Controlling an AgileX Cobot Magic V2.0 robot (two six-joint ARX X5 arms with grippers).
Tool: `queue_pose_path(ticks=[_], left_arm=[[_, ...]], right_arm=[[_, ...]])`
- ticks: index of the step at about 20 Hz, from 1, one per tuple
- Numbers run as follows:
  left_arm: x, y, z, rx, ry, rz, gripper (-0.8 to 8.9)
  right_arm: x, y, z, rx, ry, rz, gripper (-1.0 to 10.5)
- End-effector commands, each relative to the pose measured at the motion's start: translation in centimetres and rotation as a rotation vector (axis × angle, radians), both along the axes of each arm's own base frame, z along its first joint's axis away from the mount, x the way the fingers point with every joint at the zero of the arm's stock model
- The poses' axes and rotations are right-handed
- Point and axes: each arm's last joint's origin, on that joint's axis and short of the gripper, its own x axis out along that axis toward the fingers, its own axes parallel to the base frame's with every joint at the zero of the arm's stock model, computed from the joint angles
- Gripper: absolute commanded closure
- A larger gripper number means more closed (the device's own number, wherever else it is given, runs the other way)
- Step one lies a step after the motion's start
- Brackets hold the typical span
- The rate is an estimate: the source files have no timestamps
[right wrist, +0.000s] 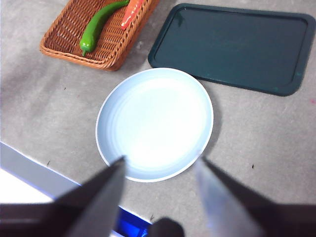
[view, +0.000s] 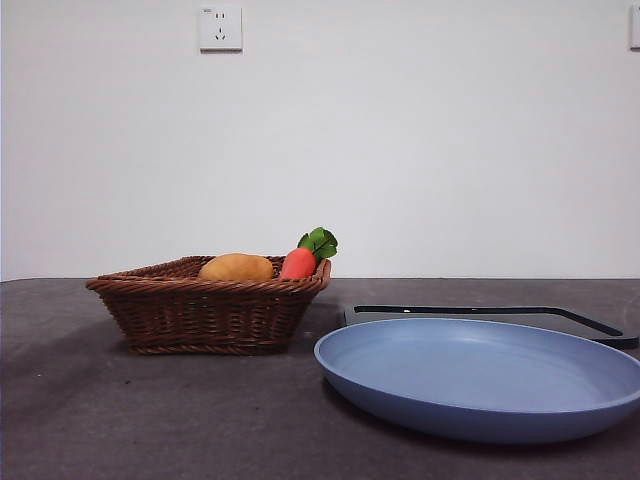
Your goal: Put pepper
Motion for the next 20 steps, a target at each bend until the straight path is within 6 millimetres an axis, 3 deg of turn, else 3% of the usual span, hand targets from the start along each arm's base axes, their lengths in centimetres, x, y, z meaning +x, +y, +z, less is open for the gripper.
queue_pose_path(ticks=[1, 5, 10, 15, 20], left_arm=[[0.0, 0.0, 0.5, 0.006, -0.032, -0.009, 4.35], [0.0, 0.0, 0.5, 0.005, -0.032, -0.010, 4.35], [0.0, 0.0, 0.5, 0.003, -0.031, -0.011, 4.35], [0.0, 0.0, 0.5, 0.004, -0.032, -0.010, 4.35], [0.0, 0.0, 0.5, 0.003, -0.034, -0.010, 4.35]], right_arm=[[0.5, 0.1, 0.3, 0.004, 0.005, -0.001, 6.3], [2.6, 0.3, -0.4, -0.005, 0.090, -0.001, 6.4], [7.7, 0.8, -2.6, -0.018, 0.221, -0.002, 6.4], [12.8, 1.7, -6.6, -0.045, 0.374, 0.018, 6.4], [16.0, 3.4, -10.7, -0.160, 0.459, 0.025, 6.4]])
